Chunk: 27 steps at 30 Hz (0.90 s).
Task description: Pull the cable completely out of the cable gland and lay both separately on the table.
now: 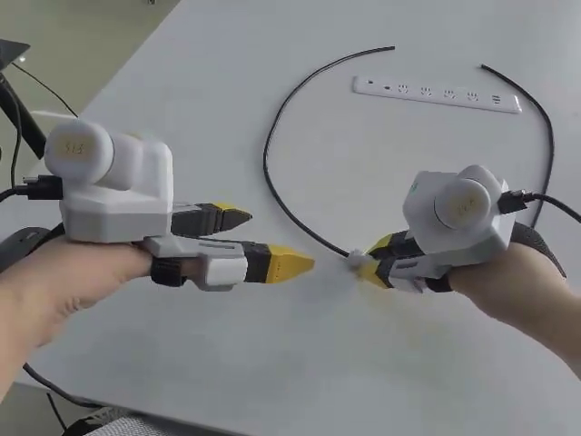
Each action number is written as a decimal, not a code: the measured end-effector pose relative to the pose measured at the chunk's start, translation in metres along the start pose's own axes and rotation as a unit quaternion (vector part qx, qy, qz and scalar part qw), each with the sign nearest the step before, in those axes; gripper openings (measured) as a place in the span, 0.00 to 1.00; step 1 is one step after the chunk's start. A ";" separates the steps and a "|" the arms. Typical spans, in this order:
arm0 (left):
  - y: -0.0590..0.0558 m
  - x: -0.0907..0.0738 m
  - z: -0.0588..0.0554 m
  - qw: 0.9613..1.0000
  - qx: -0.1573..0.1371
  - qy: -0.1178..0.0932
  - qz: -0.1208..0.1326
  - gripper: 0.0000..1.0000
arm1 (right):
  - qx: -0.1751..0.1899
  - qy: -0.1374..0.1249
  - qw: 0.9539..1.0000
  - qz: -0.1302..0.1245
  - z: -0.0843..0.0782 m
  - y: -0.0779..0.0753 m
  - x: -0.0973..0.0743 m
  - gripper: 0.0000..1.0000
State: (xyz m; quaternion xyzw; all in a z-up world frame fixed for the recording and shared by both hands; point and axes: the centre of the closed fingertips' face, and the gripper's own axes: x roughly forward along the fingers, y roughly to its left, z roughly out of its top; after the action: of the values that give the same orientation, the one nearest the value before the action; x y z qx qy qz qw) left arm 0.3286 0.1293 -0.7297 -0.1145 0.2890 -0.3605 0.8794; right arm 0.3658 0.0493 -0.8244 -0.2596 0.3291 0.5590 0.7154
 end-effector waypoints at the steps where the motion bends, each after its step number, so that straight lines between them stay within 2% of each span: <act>1: 0.000 0.000 0.001 1.000 0.000 0.000 -0.001 0.72 | -0.003 0.000 1.000 -0.001 0.000 0.000 -0.001 0.08; 6: -0.002 0.000 0.006 1.000 -0.001 -0.004 -0.006 0.67 | -0.010 0.000 1.000 0.001 0.001 0.000 -0.014 0.08; 10: -0.005 0.003 0.009 1.000 0.001 -0.009 -0.008 0.67 | -0.007 -0.002 1.000 0.008 -0.001 0.000 -0.029 0.07; 14: -0.008 0.006 0.012 1.000 0.007 -0.007 -0.012 0.66 | -0.030 -0.009 1.000 0.002 0.006 0.004 -0.050 0.07; 18: -0.020 0.011 0.022 0.999 0.000 -0.017 -0.035 0.65 | -0.046 -0.024 0.999 -0.003 0.013 0.009 -0.070 0.07; 20: -0.030 0.013 0.028 0.998 0.013 -0.024 -0.057 0.64 | -0.051 -0.033 0.998 -0.004 0.015 0.012 -0.079 0.07; 21: -0.032 0.015 0.029 0.998 0.013 -0.022 -0.056 0.63 | -0.053 -0.036 0.998 -0.005 0.015 0.013 -0.082 0.07; 23: -0.039 0.019 0.030 0.997 0.019 -0.014 -0.072 0.62 | -0.062 -0.044 0.997 -0.006 0.016 0.017 -0.090 0.07; 25: -0.044 0.022 0.032 0.996 0.013 -0.013 -0.082 0.62 | -0.072 -0.054 0.996 -0.004 0.018 0.021 -0.096 0.07; 27: -0.060 0.023 0.036 0.992 0.014 -0.019 -0.121 0.60 | -0.087 -0.060 0.994 -0.008 0.020 0.024 -0.103 0.07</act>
State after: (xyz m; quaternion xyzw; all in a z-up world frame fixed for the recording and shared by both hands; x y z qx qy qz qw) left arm 0.3291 0.0700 -0.6854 -0.1433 0.2510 -0.4657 0.8364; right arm 0.3298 0.0054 -0.7332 -0.2888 0.2336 0.5947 0.7130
